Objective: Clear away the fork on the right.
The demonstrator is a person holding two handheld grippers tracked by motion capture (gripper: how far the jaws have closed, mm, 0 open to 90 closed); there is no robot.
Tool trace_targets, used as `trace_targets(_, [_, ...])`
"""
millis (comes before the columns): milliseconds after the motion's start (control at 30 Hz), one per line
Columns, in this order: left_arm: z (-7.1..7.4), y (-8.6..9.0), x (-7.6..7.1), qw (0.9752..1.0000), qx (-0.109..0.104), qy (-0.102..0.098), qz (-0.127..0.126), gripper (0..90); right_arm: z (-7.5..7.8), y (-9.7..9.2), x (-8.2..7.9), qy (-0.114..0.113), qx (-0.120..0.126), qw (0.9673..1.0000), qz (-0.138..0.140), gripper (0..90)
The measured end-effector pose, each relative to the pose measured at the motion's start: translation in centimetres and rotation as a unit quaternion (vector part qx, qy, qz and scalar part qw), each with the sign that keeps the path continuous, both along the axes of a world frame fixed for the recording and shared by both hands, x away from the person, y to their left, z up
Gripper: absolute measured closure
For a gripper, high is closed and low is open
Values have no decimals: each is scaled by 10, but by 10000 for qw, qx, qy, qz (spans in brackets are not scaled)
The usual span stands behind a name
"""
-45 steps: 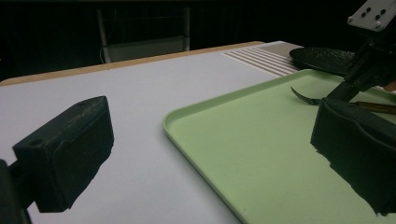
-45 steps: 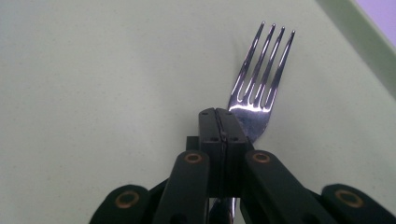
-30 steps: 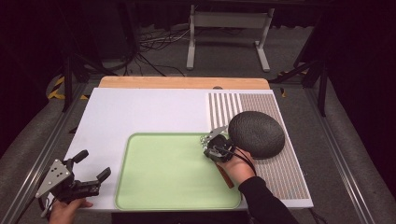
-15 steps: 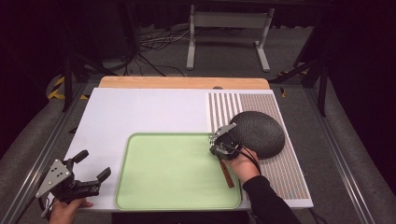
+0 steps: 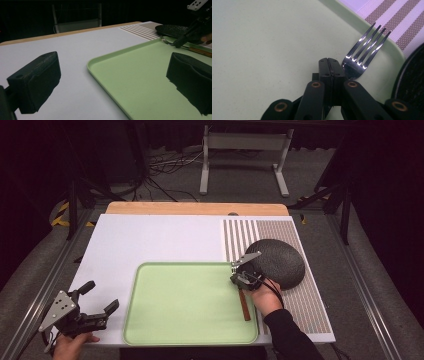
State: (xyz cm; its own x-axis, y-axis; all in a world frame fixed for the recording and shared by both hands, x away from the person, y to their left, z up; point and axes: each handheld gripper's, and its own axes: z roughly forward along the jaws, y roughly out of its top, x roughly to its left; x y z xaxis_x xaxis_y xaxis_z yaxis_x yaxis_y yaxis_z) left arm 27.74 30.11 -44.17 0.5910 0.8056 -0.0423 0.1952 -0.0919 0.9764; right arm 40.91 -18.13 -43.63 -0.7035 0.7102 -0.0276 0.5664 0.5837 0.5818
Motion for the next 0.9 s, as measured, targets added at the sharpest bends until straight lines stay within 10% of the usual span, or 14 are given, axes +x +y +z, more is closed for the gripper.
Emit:
trace_targets(767, [0,0,0,10000,-5,0,1,1,15,-7,-7,-220,263,9993,-166,900])
trace_targets(900, [0,0,0,10000,-7,-5,3,1,29,-10,-11,-387,466,9982,45,723])
